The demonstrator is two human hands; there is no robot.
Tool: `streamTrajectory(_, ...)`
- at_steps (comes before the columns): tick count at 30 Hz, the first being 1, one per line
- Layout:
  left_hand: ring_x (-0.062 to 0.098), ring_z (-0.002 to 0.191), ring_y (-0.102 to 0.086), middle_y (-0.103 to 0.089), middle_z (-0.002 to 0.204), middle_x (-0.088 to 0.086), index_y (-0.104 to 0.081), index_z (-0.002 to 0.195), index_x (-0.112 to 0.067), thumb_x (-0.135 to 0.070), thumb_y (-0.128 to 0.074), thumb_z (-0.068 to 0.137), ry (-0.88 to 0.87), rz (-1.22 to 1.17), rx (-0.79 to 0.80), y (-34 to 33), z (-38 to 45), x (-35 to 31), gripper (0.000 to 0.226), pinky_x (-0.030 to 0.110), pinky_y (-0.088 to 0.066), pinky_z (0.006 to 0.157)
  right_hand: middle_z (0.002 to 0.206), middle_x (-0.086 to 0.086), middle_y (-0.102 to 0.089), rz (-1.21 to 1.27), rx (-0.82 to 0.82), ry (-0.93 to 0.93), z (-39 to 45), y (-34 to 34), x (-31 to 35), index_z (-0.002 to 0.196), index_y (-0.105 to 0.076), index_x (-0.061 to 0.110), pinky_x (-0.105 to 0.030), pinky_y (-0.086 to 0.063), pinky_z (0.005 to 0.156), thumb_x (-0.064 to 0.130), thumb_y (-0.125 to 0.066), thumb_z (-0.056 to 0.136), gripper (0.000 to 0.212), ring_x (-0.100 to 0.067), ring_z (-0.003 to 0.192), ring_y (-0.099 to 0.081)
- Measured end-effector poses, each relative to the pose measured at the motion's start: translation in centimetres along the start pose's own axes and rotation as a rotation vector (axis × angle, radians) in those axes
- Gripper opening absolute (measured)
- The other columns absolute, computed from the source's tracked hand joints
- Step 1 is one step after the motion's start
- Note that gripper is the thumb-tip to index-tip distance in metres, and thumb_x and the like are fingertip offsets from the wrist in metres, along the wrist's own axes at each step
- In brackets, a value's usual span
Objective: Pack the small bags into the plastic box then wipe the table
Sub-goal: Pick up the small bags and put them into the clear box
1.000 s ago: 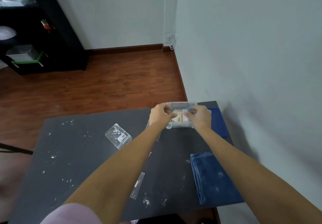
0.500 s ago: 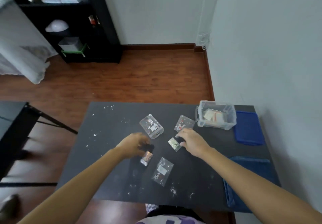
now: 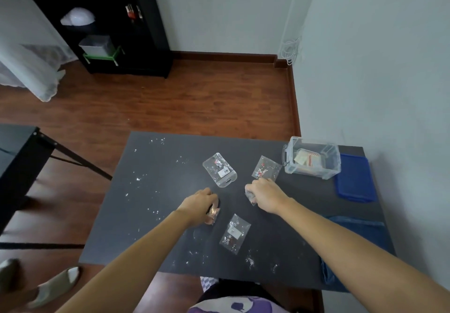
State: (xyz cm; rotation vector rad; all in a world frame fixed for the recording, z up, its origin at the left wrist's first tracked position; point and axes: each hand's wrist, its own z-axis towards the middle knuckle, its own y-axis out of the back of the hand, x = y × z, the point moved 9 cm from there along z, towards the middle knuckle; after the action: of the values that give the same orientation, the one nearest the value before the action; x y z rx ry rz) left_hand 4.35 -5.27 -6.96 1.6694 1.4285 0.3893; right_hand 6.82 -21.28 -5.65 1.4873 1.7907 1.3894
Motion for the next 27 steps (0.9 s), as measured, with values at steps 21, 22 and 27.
streamTrajectory(21, -0.009, 0.055, -0.058, -0.068, 0.067, -0.011, -0.055, 0.085, -0.018, -0.021, -0.075, 0.081, -0.171, -0.725, -0.467, 13.1, 11.0, -17.2, 0.021, 0.006, -0.041, 0.053, 0.087, -0.011, -0.075, 0.612, -0.827, -0.643, -11.8, 9.3, -19.8, 0.092, -0.072, 0.006, -0.042, -0.056, 0.078, 0.015, -0.071, 0.087, 0.010, -0.030, 0.087, -0.067)
streamTrajectory(22, -0.006, 0.056, -0.058, -0.070, 0.068, -0.008, -0.054, 0.086, -0.017, -0.022, -0.076, 0.081, -0.156, -0.734, -0.455, 13.0, 11.7, -18.0, 0.022, 0.010, -0.041, 0.053, 0.087, -0.010, -0.075, 0.619, -0.824, -0.667, -11.8, 9.3, -20.2, 0.091, -0.072, 0.008, -0.045, -0.056, 0.079, 0.016, -0.073, 0.085, 0.011, -0.029, 0.088, -0.067)
streamTrajectory(27, 0.003, 0.061, -0.061, -0.066, 0.068, -0.009, -0.054, 0.088, -0.018, -0.019, -0.081, 0.074, -0.074, -0.757, -0.443, 12.2, 13.0, -18.2, 0.030, 0.026, -0.050, 0.063, 0.083, -0.005, -0.073, 0.609, -0.787, -0.745, -11.1, 8.8, -21.0, 0.087, -0.068, 0.013, -0.047, -0.056, 0.078, 0.026, -0.076, 0.083, 0.015, -0.027, 0.085, -0.064)
